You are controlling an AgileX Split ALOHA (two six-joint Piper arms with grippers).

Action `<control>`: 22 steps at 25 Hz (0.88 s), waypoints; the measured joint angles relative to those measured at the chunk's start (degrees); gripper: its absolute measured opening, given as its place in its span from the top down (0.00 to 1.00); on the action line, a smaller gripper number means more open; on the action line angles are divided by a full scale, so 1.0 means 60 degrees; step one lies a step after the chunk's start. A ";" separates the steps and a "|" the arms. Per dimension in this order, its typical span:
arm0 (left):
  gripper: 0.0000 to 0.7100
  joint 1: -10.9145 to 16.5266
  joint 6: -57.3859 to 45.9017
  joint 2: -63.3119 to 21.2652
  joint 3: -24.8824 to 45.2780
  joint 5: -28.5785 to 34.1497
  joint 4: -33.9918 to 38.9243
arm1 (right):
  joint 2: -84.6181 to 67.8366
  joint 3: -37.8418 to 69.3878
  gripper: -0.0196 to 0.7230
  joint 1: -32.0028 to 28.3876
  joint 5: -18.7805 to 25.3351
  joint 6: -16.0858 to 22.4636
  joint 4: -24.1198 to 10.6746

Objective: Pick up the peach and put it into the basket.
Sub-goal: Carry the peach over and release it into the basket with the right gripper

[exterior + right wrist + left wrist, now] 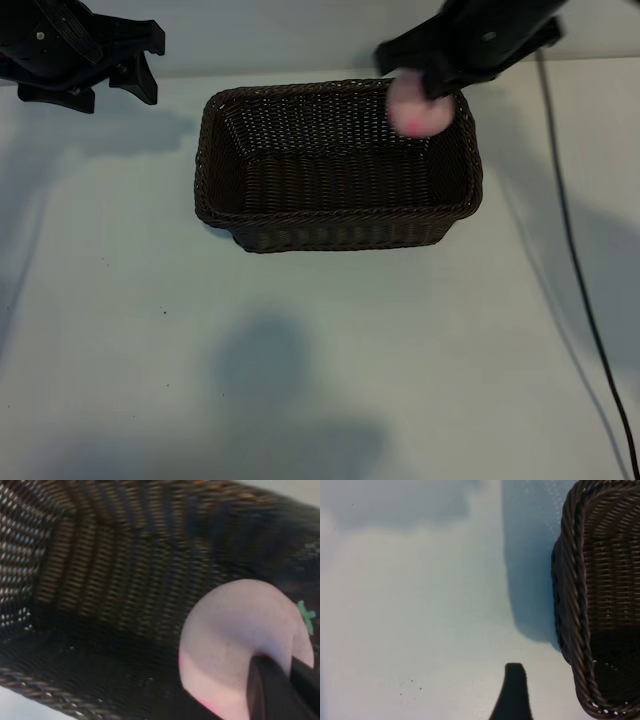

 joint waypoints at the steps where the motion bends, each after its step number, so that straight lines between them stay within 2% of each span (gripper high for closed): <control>1: 0.18 0.0000 0.0000 0.0000 0.0000 0.0000 0.0000 | 0.0233 -0.0120 0.92 0.0122 0.0000 0.0000 0.0000; 6: 0.18 0.0000 0.0000 0.0000 0.0000 0.0000 0.0000 | 0.1153 -0.0451 0.92 0.0499 -0.0044 -0.0098 0.0000; 10: 0.18 0.0000 -0.0019 0.0000 0.0000 0.0000 0.0009 | 0.1485 -0.0471 0.86 0.0584 -0.0191 -0.0107 0.0023; 13: 0.18 0.0000 -0.0019 0.0000 0.0000 0.0000 0.0009 | 0.1516 -0.0475 0.72 0.0584 -0.0200 -0.0119 0.0023; 16: 0.18 0.0000 -0.0019 0.0000 0.0000 0.0000 0.0009 | 0.1516 -0.0724 0.53 0.0584 0.0049 -0.0219 0.0023; 19: 0.18 0.0000 -0.0019 0.0000 0.0000 0.0000 0.0009 | 0.1516 -0.1330 0.38 0.0584 0.0785 -0.0316 -0.0009; 22: 0.18 0.0000 -0.0019 0.0000 0.0000 0.0000 0.0019 | 0.1516 -0.2100 0.33 0.0556 0.1741 -0.0354 -0.0328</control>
